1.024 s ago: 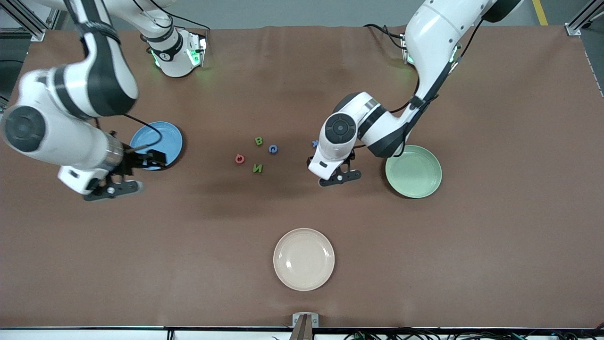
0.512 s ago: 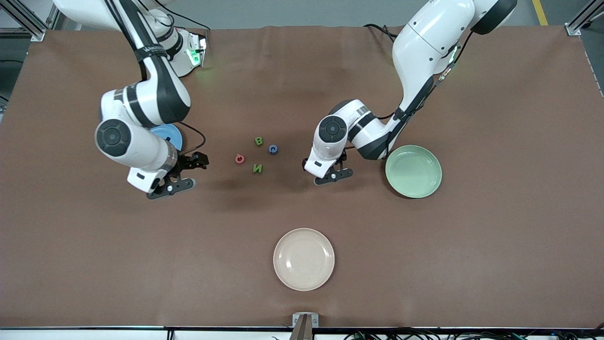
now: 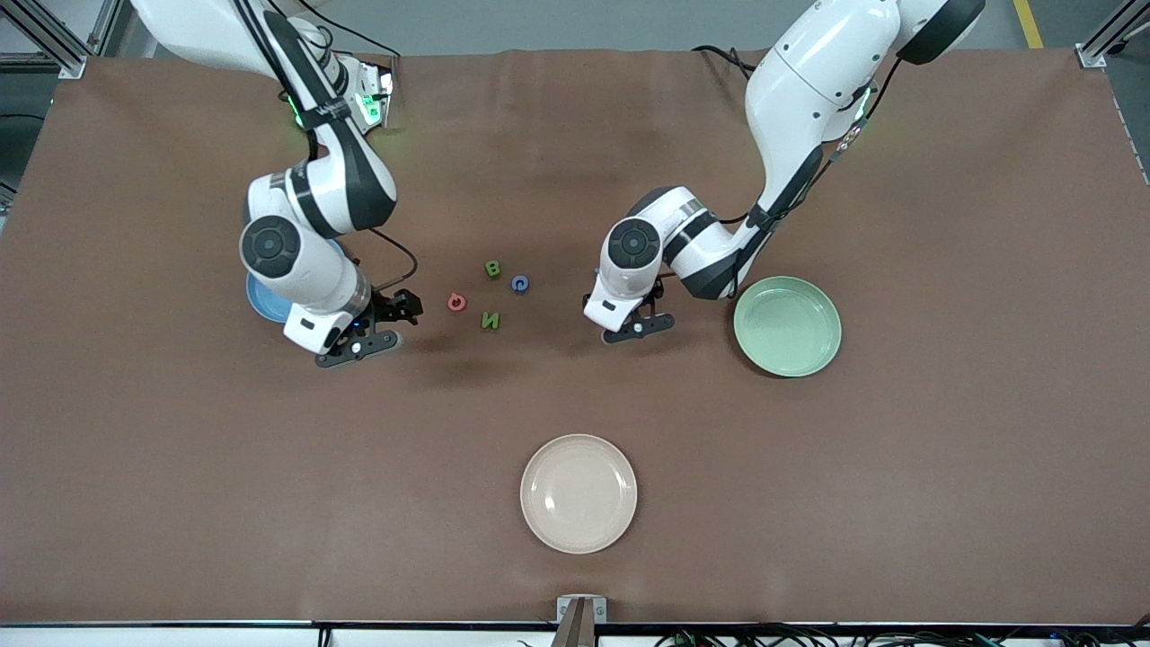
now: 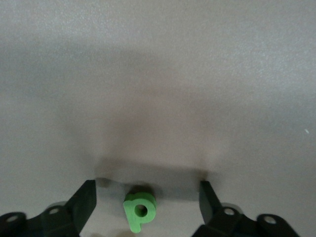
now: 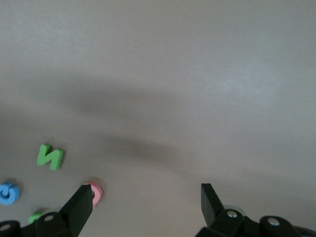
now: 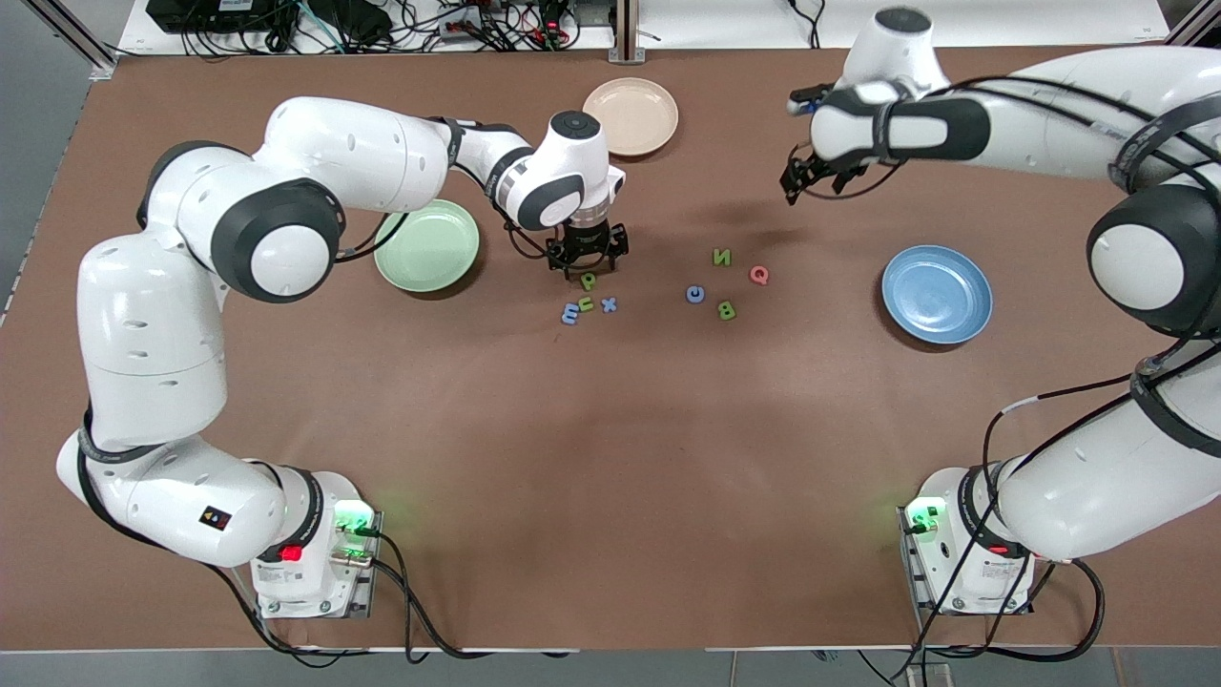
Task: Sort uppercase to blue plate, lowercase to green plate
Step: 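Close the right gripper on the q while the left gripper grasps the p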
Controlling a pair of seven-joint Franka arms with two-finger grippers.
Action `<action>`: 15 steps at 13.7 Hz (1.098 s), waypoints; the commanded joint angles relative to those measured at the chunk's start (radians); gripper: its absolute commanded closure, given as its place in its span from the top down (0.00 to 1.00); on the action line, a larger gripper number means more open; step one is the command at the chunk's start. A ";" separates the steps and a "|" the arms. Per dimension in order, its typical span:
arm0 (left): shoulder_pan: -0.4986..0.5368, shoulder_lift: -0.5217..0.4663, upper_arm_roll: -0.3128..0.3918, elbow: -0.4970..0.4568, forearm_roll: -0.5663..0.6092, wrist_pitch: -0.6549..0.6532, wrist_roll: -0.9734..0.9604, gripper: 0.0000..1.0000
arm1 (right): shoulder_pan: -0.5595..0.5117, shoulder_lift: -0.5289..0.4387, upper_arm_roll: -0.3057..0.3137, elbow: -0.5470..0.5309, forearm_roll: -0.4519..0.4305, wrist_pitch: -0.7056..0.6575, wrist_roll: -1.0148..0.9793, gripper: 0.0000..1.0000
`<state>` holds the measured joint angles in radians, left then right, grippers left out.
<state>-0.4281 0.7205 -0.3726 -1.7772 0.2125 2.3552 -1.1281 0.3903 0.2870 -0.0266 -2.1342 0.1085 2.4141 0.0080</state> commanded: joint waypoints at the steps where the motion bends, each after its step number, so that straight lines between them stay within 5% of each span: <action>1: -0.006 -0.050 0.001 -0.050 0.019 0.015 -0.036 0.72 | 0.071 0.029 -0.007 -0.056 0.010 0.098 0.102 0.97; 15: -0.008 -0.064 -0.009 -0.077 0.018 0.013 -0.038 0.48 | 0.191 0.110 -0.009 -0.150 0.010 0.301 0.202 0.93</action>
<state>-0.4311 0.6923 -0.3873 -1.8151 0.2128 2.3600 -1.1391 0.5647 0.3940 -0.0258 -2.2764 0.1093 2.6962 0.1939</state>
